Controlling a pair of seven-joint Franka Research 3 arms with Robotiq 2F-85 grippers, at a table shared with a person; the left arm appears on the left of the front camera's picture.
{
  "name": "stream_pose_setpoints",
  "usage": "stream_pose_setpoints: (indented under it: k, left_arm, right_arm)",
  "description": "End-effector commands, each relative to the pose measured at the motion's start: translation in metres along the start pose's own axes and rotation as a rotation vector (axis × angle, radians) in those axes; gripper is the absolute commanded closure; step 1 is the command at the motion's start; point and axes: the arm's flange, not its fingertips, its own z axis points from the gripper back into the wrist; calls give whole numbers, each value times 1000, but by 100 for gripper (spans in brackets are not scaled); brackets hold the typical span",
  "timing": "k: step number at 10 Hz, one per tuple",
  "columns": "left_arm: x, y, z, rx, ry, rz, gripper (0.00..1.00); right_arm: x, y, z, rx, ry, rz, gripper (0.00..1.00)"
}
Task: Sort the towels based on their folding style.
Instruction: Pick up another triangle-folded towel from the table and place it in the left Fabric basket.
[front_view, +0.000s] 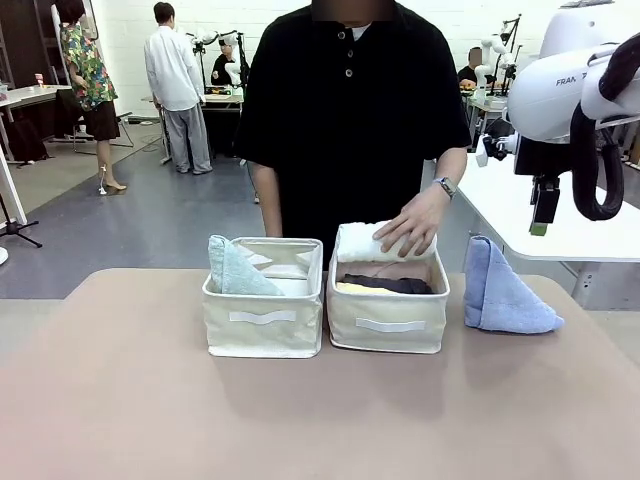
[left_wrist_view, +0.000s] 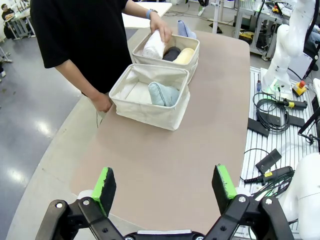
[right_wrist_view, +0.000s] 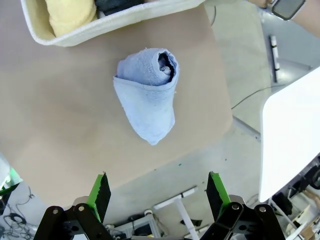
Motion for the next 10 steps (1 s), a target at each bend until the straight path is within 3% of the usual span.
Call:
stream_pose_setpoints:
  k: [1,3,4,10]
  left_arm:
    - [1,-2,1,4,-12,-7,0]
    - [1,-2,1,4,-12,-7,0]
    - [1,-2,1,4,-12,-7,0]
    - [1,-2,1,4,-12,-7,0]
  right_arm:
    - [-1,1,0,23,-19,8,0]
    - [0,0,1,0,0,0,0]
    - [10,-13,-4,25,-38,102,0]
    - [40,-76,-47,172,-187,295,0]
